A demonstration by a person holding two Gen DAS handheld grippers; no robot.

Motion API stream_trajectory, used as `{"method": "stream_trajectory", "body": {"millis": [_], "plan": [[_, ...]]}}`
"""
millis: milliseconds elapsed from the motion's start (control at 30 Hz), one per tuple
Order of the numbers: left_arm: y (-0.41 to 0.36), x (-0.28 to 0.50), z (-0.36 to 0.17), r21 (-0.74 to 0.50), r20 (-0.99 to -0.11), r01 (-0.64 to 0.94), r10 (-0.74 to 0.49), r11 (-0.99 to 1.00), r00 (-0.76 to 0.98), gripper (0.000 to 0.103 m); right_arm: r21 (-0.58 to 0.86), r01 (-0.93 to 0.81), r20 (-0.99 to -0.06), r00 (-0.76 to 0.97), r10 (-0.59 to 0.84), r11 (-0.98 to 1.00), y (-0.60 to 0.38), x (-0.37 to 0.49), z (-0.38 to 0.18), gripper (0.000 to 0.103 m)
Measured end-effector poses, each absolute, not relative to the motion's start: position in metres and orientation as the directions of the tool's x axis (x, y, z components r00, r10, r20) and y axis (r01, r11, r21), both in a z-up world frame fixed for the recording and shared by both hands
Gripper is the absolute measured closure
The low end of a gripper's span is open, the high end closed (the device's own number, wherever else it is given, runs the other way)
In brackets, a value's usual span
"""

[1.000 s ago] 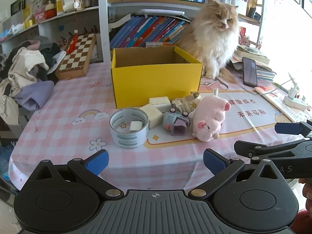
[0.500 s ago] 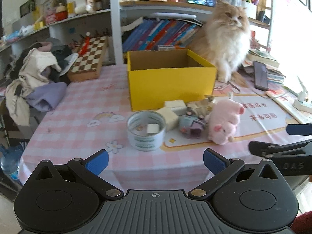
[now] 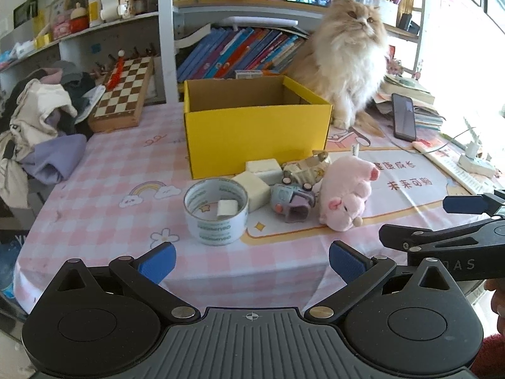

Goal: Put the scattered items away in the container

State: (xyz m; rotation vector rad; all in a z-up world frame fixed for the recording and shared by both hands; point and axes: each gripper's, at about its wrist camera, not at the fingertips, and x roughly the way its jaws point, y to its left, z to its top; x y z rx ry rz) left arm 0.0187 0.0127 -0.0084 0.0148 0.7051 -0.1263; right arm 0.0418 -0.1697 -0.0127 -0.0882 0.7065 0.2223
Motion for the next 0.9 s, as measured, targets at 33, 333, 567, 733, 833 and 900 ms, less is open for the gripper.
{"method": "stream_trajectory", "body": {"millis": [33, 333, 567, 733, 833, 900], "plan": [[0.0133, 0.0191, -0.0082, -0.032, -0.646, 0.12, -0.112, 0.992, 0.755, 0.0, -0.005, -0.23, -0.653, 0.738, 0.171, 0.973, -0.1697, 0.0423, -0.0127, 0.0], [0.0155, 0.0218, -0.0076, -0.055, -0.635, 0.129, -0.134, 0.99, 0.761, 0.0, -0.021, -0.213, -0.652, 0.744, 0.148, 0.977, -0.1701, 0.0437, -0.0118, 0.0], [0.017, 0.0238, -0.0083, -0.069, -0.637, 0.126, -0.141, 0.99, 0.758, 0.0, -0.023, -0.212, -0.656, 0.741, 0.145, 0.977, -0.1707, 0.0448, -0.0124, 0.0], [0.0186, 0.025, -0.0093, -0.076, -0.642, 0.118, -0.139, 0.99, 0.754, 0.0, -0.025, -0.212, -0.656, 0.741, 0.144, 0.977, -0.1707, 0.0456, -0.0122, 0.0], [0.0202, 0.0251, -0.0087, -0.08, -0.639, 0.112, -0.137, 0.99, 0.757, 0.0, -0.027, -0.216, -0.655, 0.741, 0.146, 0.976, -0.1695, 0.046, -0.0117, 0.0], [0.0206, 0.0247, -0.0077, -0.079, -0.635, 0.113, -0.137, 0.99, 0.76, 0.0, -0.026, -0.215, -0.66, 0.737, 0.145, 0.976, -0.1689, 0.0474, -0.0125, 0.0]]}}
